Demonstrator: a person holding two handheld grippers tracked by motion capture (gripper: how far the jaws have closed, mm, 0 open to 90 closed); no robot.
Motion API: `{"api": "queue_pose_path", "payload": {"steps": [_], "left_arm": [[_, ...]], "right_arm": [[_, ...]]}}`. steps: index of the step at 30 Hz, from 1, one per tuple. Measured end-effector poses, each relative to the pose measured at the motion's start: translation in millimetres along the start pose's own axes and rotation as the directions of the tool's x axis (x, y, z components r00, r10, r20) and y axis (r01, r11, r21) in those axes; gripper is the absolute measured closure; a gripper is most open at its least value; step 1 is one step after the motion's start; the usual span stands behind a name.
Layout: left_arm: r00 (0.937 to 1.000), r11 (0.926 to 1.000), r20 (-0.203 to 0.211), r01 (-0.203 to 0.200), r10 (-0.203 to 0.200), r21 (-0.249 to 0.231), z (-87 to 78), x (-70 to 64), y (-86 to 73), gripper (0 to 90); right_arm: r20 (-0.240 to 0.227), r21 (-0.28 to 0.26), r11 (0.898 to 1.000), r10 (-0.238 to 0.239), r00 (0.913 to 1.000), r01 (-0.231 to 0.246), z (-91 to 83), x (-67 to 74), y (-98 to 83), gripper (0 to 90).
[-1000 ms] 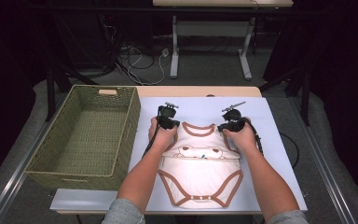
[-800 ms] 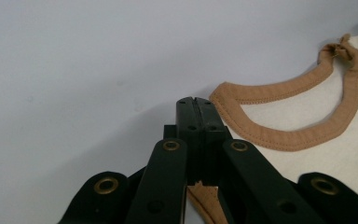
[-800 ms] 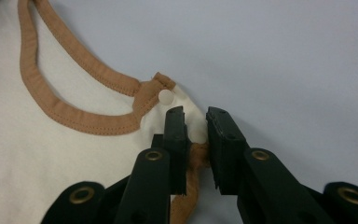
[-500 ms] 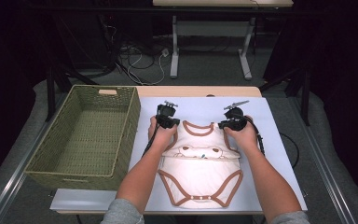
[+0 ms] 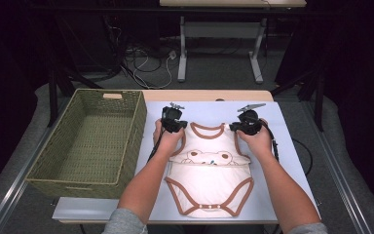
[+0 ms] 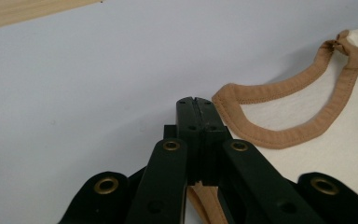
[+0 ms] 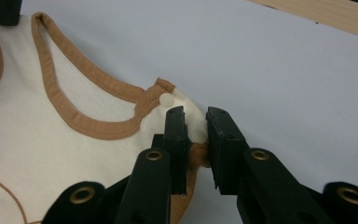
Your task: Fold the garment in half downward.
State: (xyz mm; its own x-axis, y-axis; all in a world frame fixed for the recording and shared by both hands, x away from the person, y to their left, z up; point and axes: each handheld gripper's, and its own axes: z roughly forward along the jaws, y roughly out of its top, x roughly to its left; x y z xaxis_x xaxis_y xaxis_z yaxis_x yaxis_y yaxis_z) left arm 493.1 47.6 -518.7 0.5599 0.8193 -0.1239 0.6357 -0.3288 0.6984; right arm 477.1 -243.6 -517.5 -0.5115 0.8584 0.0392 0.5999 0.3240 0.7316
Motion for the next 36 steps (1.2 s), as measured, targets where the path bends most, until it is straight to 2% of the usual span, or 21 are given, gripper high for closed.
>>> {"api": "queue_pose_path", "payload": {"steps": [2,12,13,21,22,23,28,30,33,35,36], "left_arm": [[1.0000,0.9999,0.005,0.008,-0.008,-0.008,-1.9,-1.6,0.3,90.0],[0.9996,0.9992,0.022,-0.018,0.018,-0.035,-15.4,-6.0,3.0,90.0],[0.9993,0.9989,0.022,-0.030,0.030,-0.035,-17.1,-5.9,3.6,90.0],[0.9985,0.9974,0.039,-0.036,0.039,-0.061,-30.1,-10.2,5.2,90.0],[0.9986,0.9976,0.044,-0.028,0.031,-0.063,-31.1,-11.2,4.9,90.0],[0.9983,0.9973,0.042,-0.039,0.041,-0.062,-32.6,-10.8,4.8,90.0],[0.9985,0.9969,0.044,-0.028,0.031,-0.074,-38.8,-11.7,2.8,90.0],[0.9981,0.9965,0.042,-0.042,0.045,-0.073,-41.5,-11.2,1.8,90.0],[0.9981,0.9962,0.052,-0.030,0.034,-0.081,-45.6,-12.0,0.3,90.0],[0.9976,0.9956,0.054,-0.038,0.042,-0.085,-48.3,-11.3,-0.6,90.0],[0.9978,0.9961,0.060,-0.024,0.029,-0.085,-49.5,-11.7,-1.3,90.0]], "right_arm": [[0.000,-0.009,1.000,-0.002,1.0000,0.002,-1.5,0.7,-0.5,78.5],[-0.012,-0.048,0.999,-0.016,0.9998,0.015,-14.6,2.0,-3.3,78.5],[-0.015,-0.052,0.999,-0.012,0.9998,0.011,-15.6,2.0,-3.2,78.5],[-0.028,-0.092,0.996,-0.012,0.9995,0.010,-27.9,3.9,-2.3,78.5],[-0.030,-0.094,0.995,-0.015,0.9994,0.013,-28.9,4.7,-2.1,78.5],[-0.032,-0.096,0.995,-0.021,0.9993,0.017,-29.6,5.7,-1.8,78.5],[-0.043,-0.114,0.993,-0.035,0.9985,0.030,-35.5,10.3,0.0,78.5],[-0.049,-0.119,0.992,-0.038,0.9981,0.031,-37.8,11.7,0.5,78.5],[-0.051,-0.120,0.992,-0.038,0.9980,0.031,-41.8,13.9,1.0,78.5],[-0.055,-0.121,0.992,-0.039,0.9977,0.032,-44.5,14.7,1.6,78.5],[-0.054,-0.127,0.991,-0.045,0.9975,0.038,-44.9,14.8,1.7,78.5]]}}
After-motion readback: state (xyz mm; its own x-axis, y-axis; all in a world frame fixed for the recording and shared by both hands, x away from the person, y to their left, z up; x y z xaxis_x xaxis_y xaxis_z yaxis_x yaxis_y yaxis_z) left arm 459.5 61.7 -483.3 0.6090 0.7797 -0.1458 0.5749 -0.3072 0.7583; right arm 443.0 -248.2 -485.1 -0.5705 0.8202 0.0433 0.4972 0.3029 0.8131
